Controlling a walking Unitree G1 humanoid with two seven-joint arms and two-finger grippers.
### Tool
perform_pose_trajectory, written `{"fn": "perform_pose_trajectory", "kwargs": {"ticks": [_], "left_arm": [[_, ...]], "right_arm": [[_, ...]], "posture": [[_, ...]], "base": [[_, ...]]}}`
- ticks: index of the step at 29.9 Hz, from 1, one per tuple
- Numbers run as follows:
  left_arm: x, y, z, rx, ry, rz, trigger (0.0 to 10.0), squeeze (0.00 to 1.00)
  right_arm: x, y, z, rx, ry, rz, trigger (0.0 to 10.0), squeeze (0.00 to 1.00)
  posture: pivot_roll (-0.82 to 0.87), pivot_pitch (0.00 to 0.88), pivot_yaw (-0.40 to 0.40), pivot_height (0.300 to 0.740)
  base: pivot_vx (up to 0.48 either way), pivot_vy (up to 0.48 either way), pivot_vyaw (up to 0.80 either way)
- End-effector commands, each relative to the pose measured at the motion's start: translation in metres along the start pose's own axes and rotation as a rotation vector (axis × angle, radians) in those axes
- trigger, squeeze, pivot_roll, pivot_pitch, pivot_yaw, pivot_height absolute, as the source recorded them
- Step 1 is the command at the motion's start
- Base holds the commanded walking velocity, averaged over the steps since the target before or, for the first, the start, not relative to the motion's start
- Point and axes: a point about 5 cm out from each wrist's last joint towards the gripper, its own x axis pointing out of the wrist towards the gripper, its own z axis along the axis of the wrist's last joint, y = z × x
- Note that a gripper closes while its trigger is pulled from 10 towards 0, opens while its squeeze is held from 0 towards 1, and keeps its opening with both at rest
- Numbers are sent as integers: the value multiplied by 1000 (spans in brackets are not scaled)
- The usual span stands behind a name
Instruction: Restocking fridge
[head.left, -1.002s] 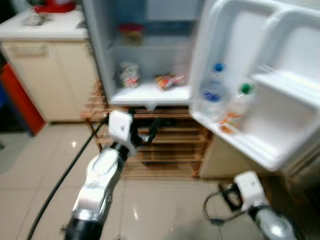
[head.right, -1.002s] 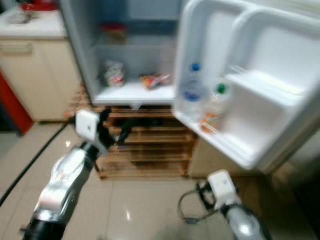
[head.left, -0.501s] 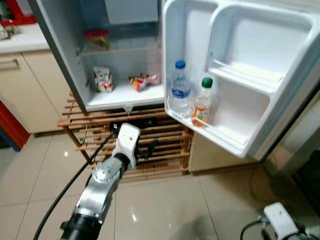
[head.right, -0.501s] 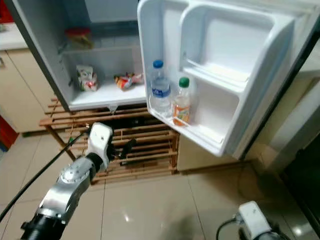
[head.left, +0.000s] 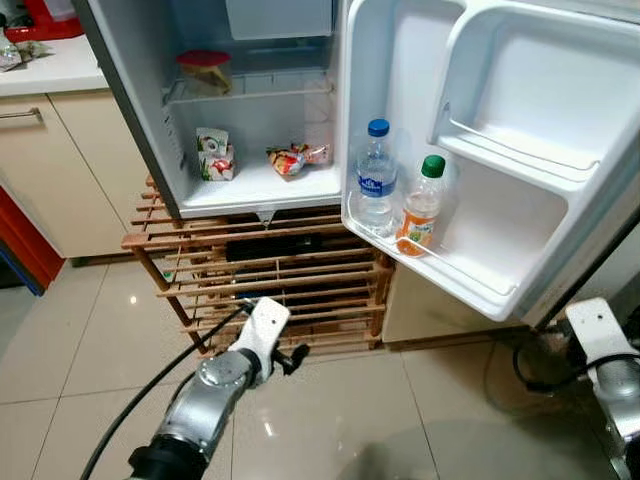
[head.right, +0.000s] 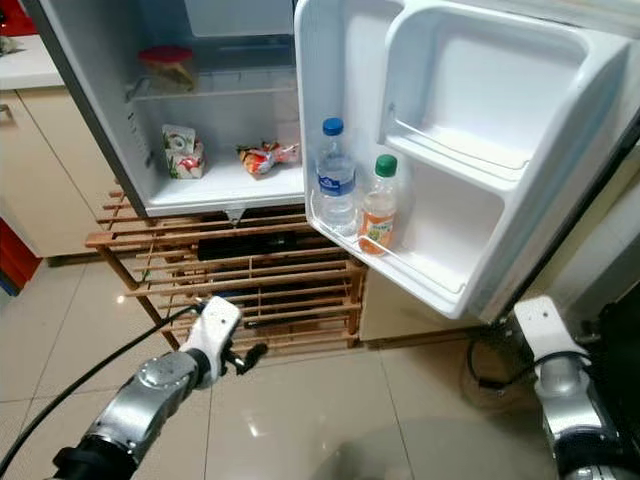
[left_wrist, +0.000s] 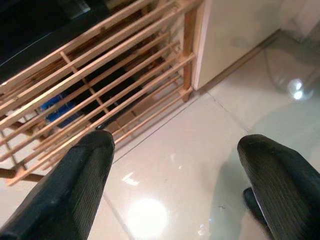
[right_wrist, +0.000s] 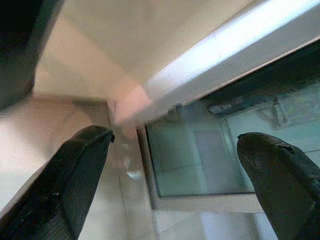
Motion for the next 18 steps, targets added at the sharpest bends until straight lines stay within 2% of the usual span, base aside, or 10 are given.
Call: {"fn": "perform_pose_trajectory", "kwargs": {"ticks": [1, 2, 4, 9, 11, 12, 13, 15, 17, 18], "left_arm": [[0, 8, -4, 31, 33, 16, 10000, 0], [0, 8, -4, 31, 33, 16, 10000, 0], [0, 10, -5, 33, 45, 18, 10000, 0], [2, 10, -17, 138, 109, -15, 10000, 0], [2, 6, -30, 239, 165, -61, 10000, 0], [2, 6, -30, 239, 165, -61, 10000, 0], [2, 5, -36, 282, 189, -79, 10000, 0], [-1, 3, -53, 405, 254, -106, 10000, 0], [-3, -2, -66, 491, 304, -146, 10000, 0], [-3, -2, -66, 491, 304, -146, 10000, 0]], "right_arm": [[0, 9, 9, 86, -39, 62, 10000, 0], [0, 9, 9, 86, -39, 62, 10000, 0], [-3, 25, 14, 109, -67, 140, 10000, 0], [-26, 75, 26, 170, -168, 450, 10000, 0], [-47, 98, 27, 173, -204, 627, 10000, 0], [-47, 98, 27, 173, -204, 627, 10000, 0], [-57, 106, 26, 175, -214, 701, 10000, 0], [-87, 124, 20, 175, -233, 899, 10000, 0], [-111, 132, 12, 172, -228, 1064, 10000, 0], [-111, 132, 12, 172, -228, 1064, 10000, 0]], "posture": [[-188, 0, 40, 740], [-188, 0, 40, 740], [-190, 0, 40, 740], [-203, 0, 45, 740], [-207, 0, 48, 740], [-207, 0, 48, 740], [-210, 0, 49, 740], [-217, 0, 50, 740], [-218, 0, 50, 740], [-218, 0, 50, 740]], "base": [[0, 0, 0], [0, 0, 0], [0, 0, 0], [0, 0, 0], [0, 0, 0], [0, 0, 0], [0, 0, 0], [0, 0, 0], [0, 0, 0], [0, 0, 0]]}}
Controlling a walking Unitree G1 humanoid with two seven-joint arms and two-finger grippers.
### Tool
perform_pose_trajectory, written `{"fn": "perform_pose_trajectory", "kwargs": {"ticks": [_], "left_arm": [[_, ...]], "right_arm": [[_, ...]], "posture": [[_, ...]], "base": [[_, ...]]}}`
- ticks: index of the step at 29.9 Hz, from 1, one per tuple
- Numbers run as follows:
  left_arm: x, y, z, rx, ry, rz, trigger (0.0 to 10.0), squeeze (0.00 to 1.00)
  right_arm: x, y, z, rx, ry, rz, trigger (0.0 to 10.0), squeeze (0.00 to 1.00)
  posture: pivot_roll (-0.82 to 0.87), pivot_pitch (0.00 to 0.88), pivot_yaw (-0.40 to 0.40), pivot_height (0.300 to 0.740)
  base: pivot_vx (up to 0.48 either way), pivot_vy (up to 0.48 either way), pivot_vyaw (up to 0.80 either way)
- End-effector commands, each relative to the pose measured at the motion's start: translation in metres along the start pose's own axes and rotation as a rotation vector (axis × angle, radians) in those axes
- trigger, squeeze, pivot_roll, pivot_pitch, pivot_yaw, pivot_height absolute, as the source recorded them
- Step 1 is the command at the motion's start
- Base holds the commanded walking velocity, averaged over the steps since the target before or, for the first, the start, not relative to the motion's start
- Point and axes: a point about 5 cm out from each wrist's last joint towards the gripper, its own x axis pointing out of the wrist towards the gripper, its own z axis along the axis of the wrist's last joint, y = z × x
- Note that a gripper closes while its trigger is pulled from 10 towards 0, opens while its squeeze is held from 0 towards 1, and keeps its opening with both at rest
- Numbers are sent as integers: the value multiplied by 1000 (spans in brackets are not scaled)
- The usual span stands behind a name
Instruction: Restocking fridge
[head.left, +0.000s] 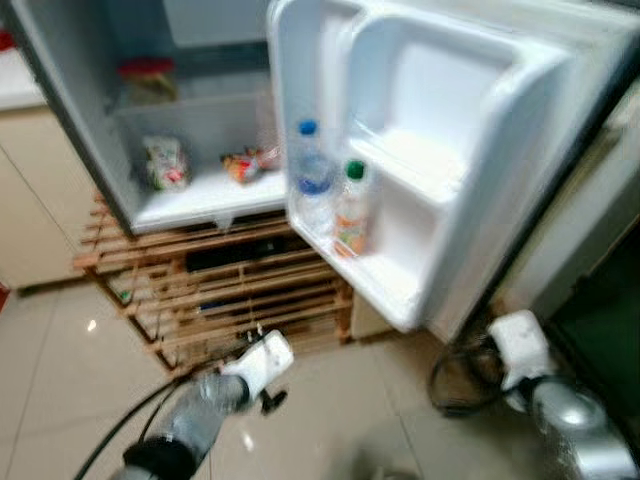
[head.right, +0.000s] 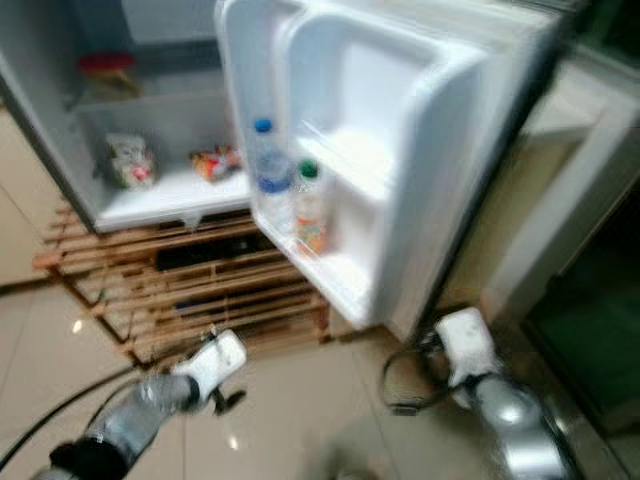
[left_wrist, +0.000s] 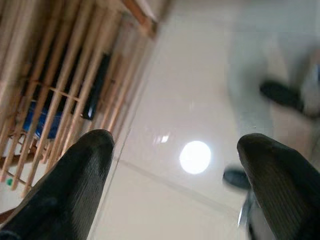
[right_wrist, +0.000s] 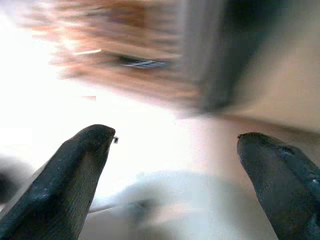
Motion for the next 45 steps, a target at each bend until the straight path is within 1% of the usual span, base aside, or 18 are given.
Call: {"fn": "perform_pose_trajectory", "kwargs": {"ticks": [1, 4, 7, 12, 13, 14, 15, 16, 18, 28, 31, 35, 36, 37, 39, 40, 41, 45], "left_arm": [[0, -7, -14, 95, 59, -39, 10000, 0], [4, -23, -26, 143, 116, -85, 10000, 0], [10, -38, -29, 136, 152, -122, 10000, 0], [20, -63, -19, 124, 163, -151, 10000, 0], [23, -71, -12, 94, 157, -156, 10000, 0], [27, -86, 2, -23, 120, -164, 10000, 0], [27, -86, 2, -23, 120, -164, 10000, 0], [30, -96, 17, -136, 80, -184, 10000, 0], [32, -104, 32, -221, 44, -209, 10000, 0], [36, -124, 87, -478, -85, -266, 10000, 0], [34, -120, 124, -577, -207, -231, 10000, 0], [31, -92, 158, -517, -323, 8, 10000, 0], [31, -55, 140, -512, -350, 87, 10000, 0], [31, -55, 140, -512, -350, 87, 10000, 0], [-6, 72, 97, -464, -500, 353, 10000, 0], [-29, 108, 91, -417, -550, 461, 10000, 0], [-46, 132, 93, -366, -557, 577, 10000, 0], [-66, 160, 96, -290, -513, 804, 10000, 0]], "right_arm": [[-5, 9, 4, 15, 2, 114, 10000, 0], [-16, 7, -24, 30, 144, 171, 10000, 0], [-24, -13, -51, 36, 282, 56, 10000, 0], [-24, -38, -40, 72, 248, -122, 10000, 0], [-23, -42, -32, 87, 209, -159, 10000, 0], [-20, -50, -19, 90, 143, -213, 10000, 0], [-20, -50, -19, 90, 143, -213, 10000, 0], [-18, -49, -15, 87, 128, -215, 10000, 0], [-15, -47, -14, 79, 129, -195, 10000, 0], [-4, -34, -15, 66, 155, -147, 10000, 0], [-3, -33, -13, 64, 145, -151, 10000, 0], [-2, -33, -11, 64, 133, -160, 10000, 0], [-2, -33, -10, 62, 130, -162, 10000, 0], [-2, -33, -10, 62, 130, -162, 10000, 0], [1, -32, -4, 55, 120, -164, 10000, 0], [3, -31, -1, 51, 116, -163, 10000, 0], [4, -30, 3, 48, 111, -161, 10000, 0], [5, -26, 8, 47, 100, -151, 10000, 0]], "posture": [[-222, 0, 50, 740], [-228, 0, 52, 740], [-227, 0, 54, 740], [-221, 0, 55, 740], [-219, 0, 55, 740], [-213, 0, 53, 740], [-213, 0, 53, 740], [-207, 0, 51, 740], [-205, 0, 48, 740], [-207, 0, 42, 740], [-210, 0, 44, 740], [-211, 0, 43, 740], [-211, 0, 43, 740], [-211, 0, 43, 740], [-209, 0, 42, 740], [-208, 0, 42, 740], [-208, 0, 42, 740], [-206, 0, 40, 740]], "base": [[0, 0, 0], [0, 0, 0], [0, 0, 0], [0, 0, 0], [0, 0, 0], [0, 0, 0], [0, 0, 0], [0, 0, 0], [0, 0, 0], [0, 0, 0], [0, 0, 0], [0, 0, 0], [0, 0, 0], [0, 0, 0], [0, 0, 0], [0, 0, 0], [0, 0, 0], [0, 0, 0]]}}
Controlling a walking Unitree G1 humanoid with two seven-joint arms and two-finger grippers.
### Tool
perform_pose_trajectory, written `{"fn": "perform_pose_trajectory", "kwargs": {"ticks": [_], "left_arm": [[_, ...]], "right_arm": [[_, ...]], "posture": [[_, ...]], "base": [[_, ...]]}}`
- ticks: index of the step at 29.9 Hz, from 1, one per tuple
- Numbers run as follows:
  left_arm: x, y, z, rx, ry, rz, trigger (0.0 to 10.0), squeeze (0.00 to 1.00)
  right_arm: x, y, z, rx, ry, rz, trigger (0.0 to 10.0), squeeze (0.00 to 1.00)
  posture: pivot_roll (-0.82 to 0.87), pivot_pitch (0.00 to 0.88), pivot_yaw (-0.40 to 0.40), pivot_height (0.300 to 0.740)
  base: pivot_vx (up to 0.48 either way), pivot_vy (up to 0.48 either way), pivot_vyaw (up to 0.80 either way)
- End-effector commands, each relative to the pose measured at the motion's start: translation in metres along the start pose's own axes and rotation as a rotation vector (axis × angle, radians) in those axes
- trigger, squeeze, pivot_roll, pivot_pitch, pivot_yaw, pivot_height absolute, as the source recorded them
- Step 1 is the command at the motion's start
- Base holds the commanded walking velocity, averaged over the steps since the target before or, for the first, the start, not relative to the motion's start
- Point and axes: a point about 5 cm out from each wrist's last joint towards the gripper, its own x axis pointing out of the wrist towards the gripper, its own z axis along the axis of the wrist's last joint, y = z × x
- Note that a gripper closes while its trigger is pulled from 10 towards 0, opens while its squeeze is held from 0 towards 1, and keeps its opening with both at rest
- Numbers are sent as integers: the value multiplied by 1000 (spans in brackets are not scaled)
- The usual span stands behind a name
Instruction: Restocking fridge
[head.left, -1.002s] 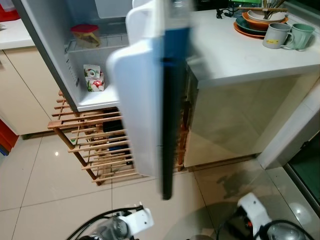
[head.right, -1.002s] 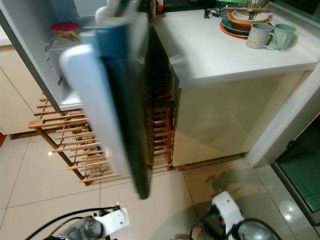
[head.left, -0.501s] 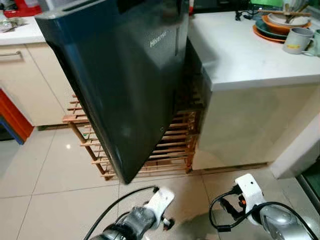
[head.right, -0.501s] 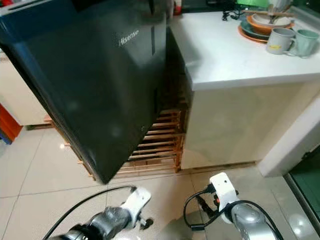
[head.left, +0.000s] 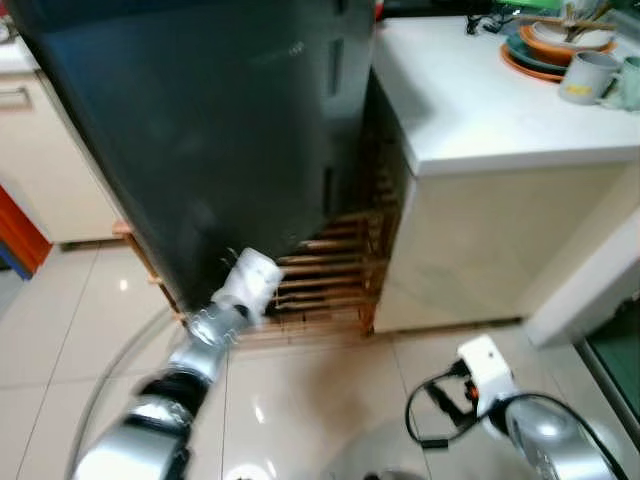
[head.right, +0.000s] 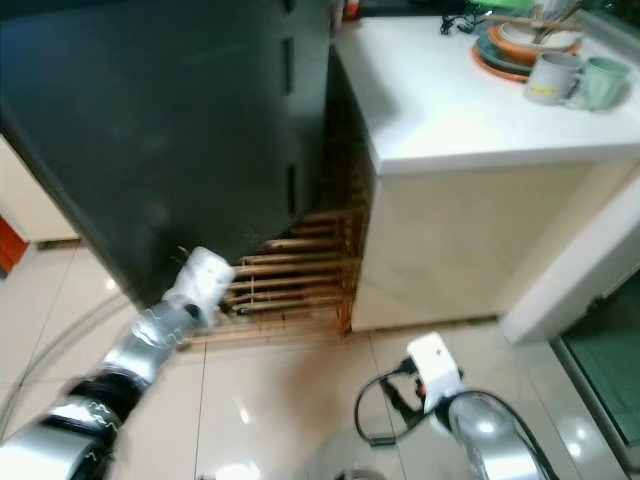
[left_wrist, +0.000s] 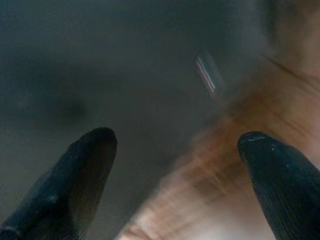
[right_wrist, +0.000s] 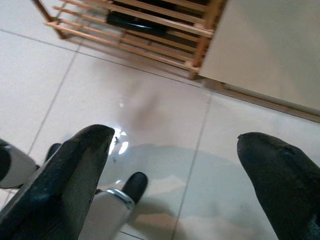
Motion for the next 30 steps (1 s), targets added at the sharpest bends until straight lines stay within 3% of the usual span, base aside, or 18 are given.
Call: {"fn": "perform_pose_trajectory", "kwargs": {"ticks": [1, 4, 5, 7, 13, 17, 25, 30], "left_arm": [[5, 10, 14, 53, -40, 114, 10000, 0], [9, 32, 20, 85, -41, 231, 10000, 0], [9, 43, 24, 69, -57, 284, 10000, 0], [10, 51, 37, 9, -109, 315, 10000, 0], [1, -4, 58, -134, -263, 83, 10000, 0], [-6, -19, 57, -161, -297, 30, 10000, 0], [-7, -16, 52, -181, -278, 16, 10000, 0], [-6, -17, 50, -225, -253, 14, 10000, 0]], "right_arm": [[0, 7, 12, -16, -35, 18, 10000, 0], [-3, 10, 14, -20, -36, 31, 10000, 0], [-5, 12, 15, -27, -33, 40, 10000, 0], [-11, 15, 18, -39, -33, 55, 10000, 0], [-22, 12, 32, -41, -90, 18, 10000, 0], [-27, 13, 51, -5, -206, -38, 10000, 0], [-13, 0, 63, 53, -321, -148, 10000, 0], [-11, -15, 86, 111, -463, -267, 10000, 0]], "posture": [[-203, 0, 28, 740], [-199, 0, 22, 740], [-196, 0, 13, 740], [-198, 0, 9, 740], [-204, 0, 12, 740], [-197, 0, 9, 740], [-192, 0, 6, 740], [-197, 0, 8, 740]], "base": [[0, 0, 0], [0, 0, 0], [0, 0, 0], [0, 0, 0], [0, 0, 0], [0, 0, 0], [0, 0, 0], [0, 0, 0]]}}
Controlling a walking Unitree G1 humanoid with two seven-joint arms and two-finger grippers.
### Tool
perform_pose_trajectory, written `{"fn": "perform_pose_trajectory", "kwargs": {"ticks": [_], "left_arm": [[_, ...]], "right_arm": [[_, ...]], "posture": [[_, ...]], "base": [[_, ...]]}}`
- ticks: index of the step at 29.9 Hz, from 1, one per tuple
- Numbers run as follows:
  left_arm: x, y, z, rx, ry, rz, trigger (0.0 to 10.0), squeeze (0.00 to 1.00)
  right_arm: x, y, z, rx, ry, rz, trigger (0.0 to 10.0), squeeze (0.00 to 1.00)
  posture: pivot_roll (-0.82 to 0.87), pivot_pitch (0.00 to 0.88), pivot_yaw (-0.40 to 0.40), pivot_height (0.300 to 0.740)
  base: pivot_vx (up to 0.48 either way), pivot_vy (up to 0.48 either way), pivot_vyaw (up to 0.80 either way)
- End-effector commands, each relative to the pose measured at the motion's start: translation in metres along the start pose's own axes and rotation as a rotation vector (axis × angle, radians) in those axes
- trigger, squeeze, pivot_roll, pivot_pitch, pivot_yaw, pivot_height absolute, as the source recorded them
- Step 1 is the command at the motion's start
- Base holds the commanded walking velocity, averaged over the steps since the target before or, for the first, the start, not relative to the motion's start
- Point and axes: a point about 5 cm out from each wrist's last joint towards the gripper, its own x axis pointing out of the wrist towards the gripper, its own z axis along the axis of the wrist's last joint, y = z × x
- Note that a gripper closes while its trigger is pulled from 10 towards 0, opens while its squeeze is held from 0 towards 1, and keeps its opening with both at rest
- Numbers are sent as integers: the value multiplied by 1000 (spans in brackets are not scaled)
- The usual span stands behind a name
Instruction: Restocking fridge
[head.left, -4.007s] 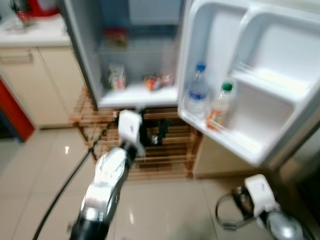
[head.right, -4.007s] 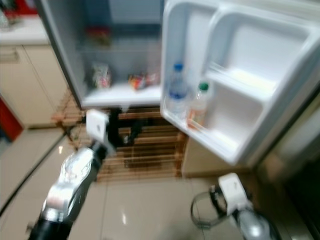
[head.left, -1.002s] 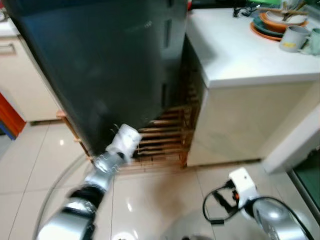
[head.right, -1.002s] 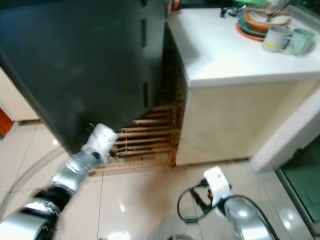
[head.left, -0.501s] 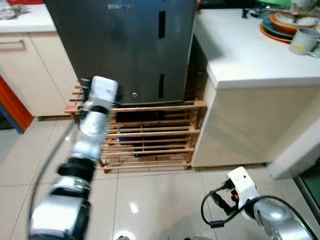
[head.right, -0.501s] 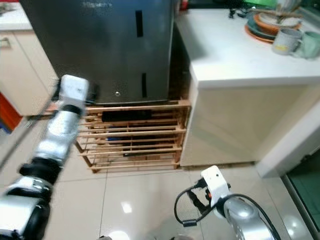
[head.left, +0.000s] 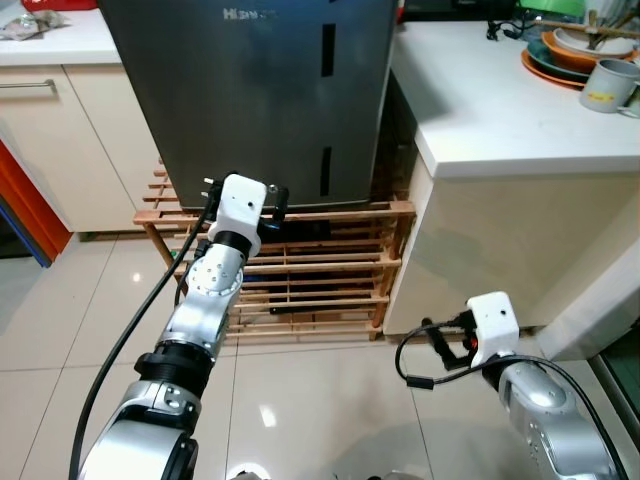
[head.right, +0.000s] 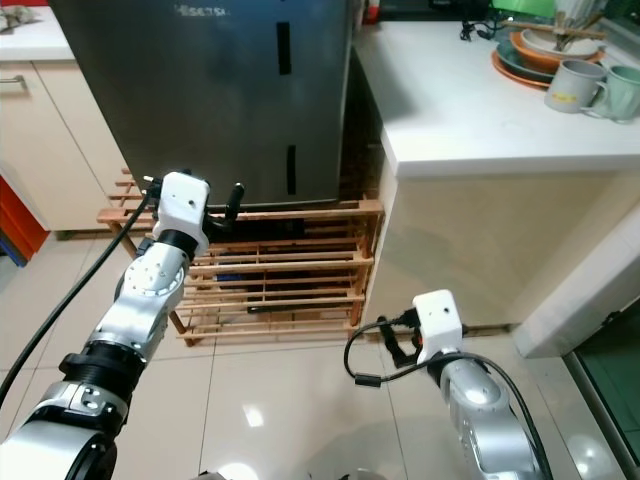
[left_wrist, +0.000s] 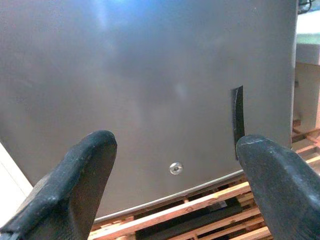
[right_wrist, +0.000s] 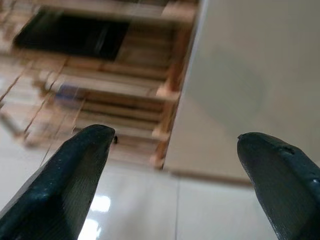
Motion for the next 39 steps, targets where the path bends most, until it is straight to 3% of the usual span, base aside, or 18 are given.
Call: {"fn": "perform_pose_trajectory", "kwargs": {"ticks": [1, 10, 20, 27, 29, 31, 34, 39], "left_arm": [[0, -2, -3, -33, 23, 0, 10000, 0], [-3, -13, -6, -59, 41, -15, 10000, 0], [-5, -9, -5, -37, 34, -5, 10000, 0], [-3, -15, 3, -48, -2, -26, 10000, 0], [0, -16, 6, -241, 9, 10, 10000, 0], [2, -16, 6, -330, 24, 38, 10000, 0], [2, -21, 7, -370, 23, 43, 10000, 0], [1, -29, 10, -324, 13, 15, 10000, 0]], "right_arm": [[4, -6, 15, 34, -95, -53, 10000, 0], [17, -9, 51, 58, -257, -94, 10000, 0], [24, -8, 49, 61, -262, -94, 10000, 0], [23, -16, 52, 52, -283, -118, 10000, 0], [24, -17, 59, 165, -316, -131, 10000, 0], [25, -18, 64, 271, -338, -146, 10000, 0], [28, -17, 69, 347, -355, -169, 10000, 0], [32, -5, 74, 286, -363, -134, 10000, 0]], "posture": [[-197, 0, 8, 740], [-173, 0, 2, 740], [-153, 0, -12, 740], [-164, 0, -12, 740], [-177, 0, -8, 740], [-182, 0, -8, 740], [-191, 0, -3, 740], [-187, 0, -6, 740]], "base": [[0, 0, 0], [0, 0, 0], [0, 0, 0], [0, 0, 0], [0, 0, 0], [0, 0, 0], [0, 0, 0], [0, 0, 0]]}}
